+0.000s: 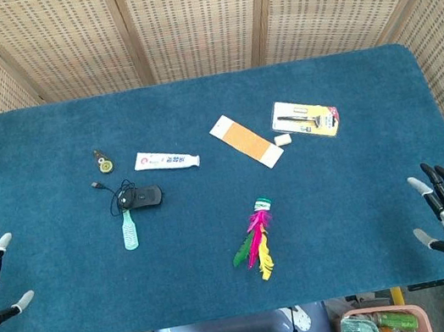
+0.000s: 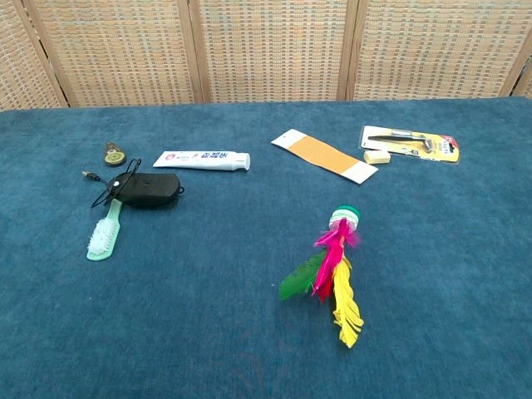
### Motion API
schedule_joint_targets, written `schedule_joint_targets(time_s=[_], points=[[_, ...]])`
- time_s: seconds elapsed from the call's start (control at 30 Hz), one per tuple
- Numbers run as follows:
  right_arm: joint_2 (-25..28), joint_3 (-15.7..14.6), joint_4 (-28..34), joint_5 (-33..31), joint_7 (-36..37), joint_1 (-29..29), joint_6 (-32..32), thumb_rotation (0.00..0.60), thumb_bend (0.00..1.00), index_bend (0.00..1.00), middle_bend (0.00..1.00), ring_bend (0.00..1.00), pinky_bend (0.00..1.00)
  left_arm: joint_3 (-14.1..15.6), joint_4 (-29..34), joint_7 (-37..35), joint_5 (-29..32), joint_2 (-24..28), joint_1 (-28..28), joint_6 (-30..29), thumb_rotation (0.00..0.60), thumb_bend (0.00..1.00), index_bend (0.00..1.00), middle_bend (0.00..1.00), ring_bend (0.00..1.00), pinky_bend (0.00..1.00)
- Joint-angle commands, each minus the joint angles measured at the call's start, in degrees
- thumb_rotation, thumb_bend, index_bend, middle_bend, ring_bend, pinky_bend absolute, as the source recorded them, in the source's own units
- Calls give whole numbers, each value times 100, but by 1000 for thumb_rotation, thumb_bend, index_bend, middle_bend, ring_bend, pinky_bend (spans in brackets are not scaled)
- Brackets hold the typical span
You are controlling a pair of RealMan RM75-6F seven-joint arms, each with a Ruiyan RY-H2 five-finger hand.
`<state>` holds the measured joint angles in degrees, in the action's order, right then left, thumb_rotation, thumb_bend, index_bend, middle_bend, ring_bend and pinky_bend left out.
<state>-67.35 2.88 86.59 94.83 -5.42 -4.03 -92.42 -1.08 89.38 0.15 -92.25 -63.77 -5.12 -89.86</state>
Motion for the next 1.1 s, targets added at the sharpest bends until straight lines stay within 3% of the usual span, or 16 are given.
schedule_joint_targets(time_s=[0.03,0.23,0.43,0.6,0.7,0.87,1.1], points=[[9,-41,-47,80,34,-14,1,600,0,0,0,0,8,0,12,20,6,-1,6,-1,600,0,0,0,0,0],[-10,-195,-219,633,342,-261,103,600,0,0,0,0,8,28,31,48,-42,-4,10,0,600,0,0,0,0,0],[-107,-273,-573,1672,1117,-1137,455,600,0,0,0,0,58,-31,34,226,46,-109,-35,75,600,0,0,0,0,0],[-223,-297,-629,2234,1277,-1712,775,600,0,1,6,0,63,-77,-9,371,79,-200,-49,61,600,0,0,0,0,0],[-511,-264,-813,2560,1281,-2317,1324,600,3,52,7,0,75,-76,-63,486,134,-278,-78,155,600,0,0,0,0,0],[-905,-196,-982,2539,1172,-2859,1950,600,91,194,24,0,78,-101,-109,635,229,-358,-110,247,600,0,0,0,0,0],[-1441,-35,-1091,2192,1136,-3498,2800,600,270,286,31,0,82,-204,-167,770,510,-451,-182,445,600,0,0,0,0,0]])
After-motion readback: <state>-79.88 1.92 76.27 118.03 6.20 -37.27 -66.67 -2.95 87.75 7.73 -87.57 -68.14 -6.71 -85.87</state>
